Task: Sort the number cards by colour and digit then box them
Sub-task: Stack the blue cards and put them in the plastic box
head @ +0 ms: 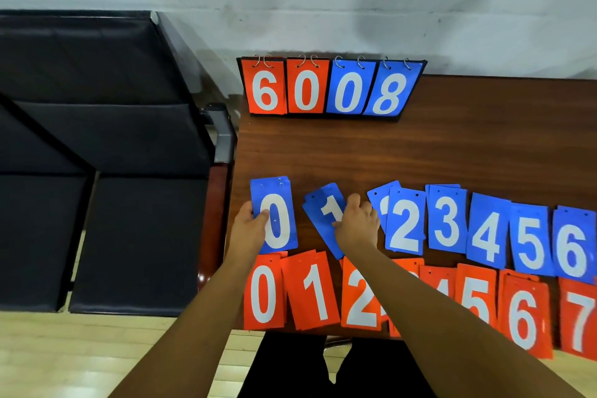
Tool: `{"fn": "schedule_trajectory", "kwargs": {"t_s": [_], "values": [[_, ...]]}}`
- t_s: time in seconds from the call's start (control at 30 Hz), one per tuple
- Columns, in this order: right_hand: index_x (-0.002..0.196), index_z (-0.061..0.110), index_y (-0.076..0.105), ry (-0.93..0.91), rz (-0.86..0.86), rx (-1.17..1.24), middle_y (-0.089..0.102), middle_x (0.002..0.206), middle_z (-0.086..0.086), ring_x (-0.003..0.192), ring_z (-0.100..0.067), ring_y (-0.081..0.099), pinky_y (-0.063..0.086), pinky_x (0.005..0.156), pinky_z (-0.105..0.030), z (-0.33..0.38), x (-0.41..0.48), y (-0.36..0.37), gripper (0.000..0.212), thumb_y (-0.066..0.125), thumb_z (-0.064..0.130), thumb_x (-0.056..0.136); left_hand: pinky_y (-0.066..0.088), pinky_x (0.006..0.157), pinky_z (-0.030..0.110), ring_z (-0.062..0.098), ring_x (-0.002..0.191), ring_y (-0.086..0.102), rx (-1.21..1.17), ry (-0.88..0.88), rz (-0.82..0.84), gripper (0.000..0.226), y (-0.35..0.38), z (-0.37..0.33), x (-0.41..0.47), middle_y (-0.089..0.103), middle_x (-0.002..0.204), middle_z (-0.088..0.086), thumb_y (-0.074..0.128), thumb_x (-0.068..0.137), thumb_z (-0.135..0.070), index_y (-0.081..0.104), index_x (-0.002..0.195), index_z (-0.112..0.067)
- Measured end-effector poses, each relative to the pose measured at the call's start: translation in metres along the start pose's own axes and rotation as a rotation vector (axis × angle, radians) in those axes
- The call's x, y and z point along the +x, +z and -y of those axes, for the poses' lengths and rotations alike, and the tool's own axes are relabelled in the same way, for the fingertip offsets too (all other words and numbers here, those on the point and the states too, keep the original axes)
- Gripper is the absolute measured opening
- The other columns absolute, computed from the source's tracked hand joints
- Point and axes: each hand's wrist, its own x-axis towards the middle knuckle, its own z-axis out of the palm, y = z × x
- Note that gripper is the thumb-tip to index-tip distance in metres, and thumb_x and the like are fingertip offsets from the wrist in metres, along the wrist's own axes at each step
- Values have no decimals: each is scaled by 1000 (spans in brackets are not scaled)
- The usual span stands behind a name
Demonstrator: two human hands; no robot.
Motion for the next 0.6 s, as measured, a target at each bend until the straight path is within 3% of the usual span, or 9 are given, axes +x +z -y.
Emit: {"fn": "schedule_trajectory", "kwargs": {"t_s": [0.07,0.17,0.23,0.33,0.4,0.47,0.6], "values": [[131,12,39,25,20,23,51,130,-14,126,-33,47,41,104,-43,3,5,-2,59,72,25,84,55,52,22,15,81,71,7,1,-10,15,-1,1,0,68,97,-7,62,96,-32,56,109,-27],[123,9,49,-43,53,77,53,124,-13,119,-30,50,45,96,-40,4,11,-7,39,63,25,91,55,52,22,16,80,71,16,-7,-28,19,-1,4,0,69,98,-6,64,94,-33,56,110,-26],[119,8,51,-22,43,283,53,120,-13,112,-27,54,50,84,-35,3,11,-13,29,55,26,97,58,55,25,16,82,72,10,-15,-25,19,1,4,-2,70,99,-5,64,94,-34,56,111,-26],[115,18,51,109,29,782,60,113,-2,96,-12,61,51,63,-23,2,2,-29,23,54,32,98,57,54,24,13,82,71,-14,-5,6,13,6,0,-6,69,98,-8,61,97,-31,57,109,-30],[112,23,54,118,60,963,64,107,7,93,-8,63,55,65,-25,1,-10,-36,21,61,34,94,57,54,23,11,84,71,-36,23,55,11,12,-5,-11,70,100,-8,60,98,-30,57,108,-32],[108,23,55,132,75,983,64,105,10,94,-7,64,58,71,-28,-2,-23,-38,23,67,33,90,61,65,30,14,91,72,-62,70,141,20,21,-11,-19,71,107,-7,63,96,-30,58,115,-29],[108,18,58,204,-38,938,64,103,6,93,-12,63,52,66,-22,-14,-39,-37,22,65,31,91,61,77,36,11,100,71,-169,108,322,33,43,-23,-36,73,112,-10,69,90,-26,57,121,-29]]}}
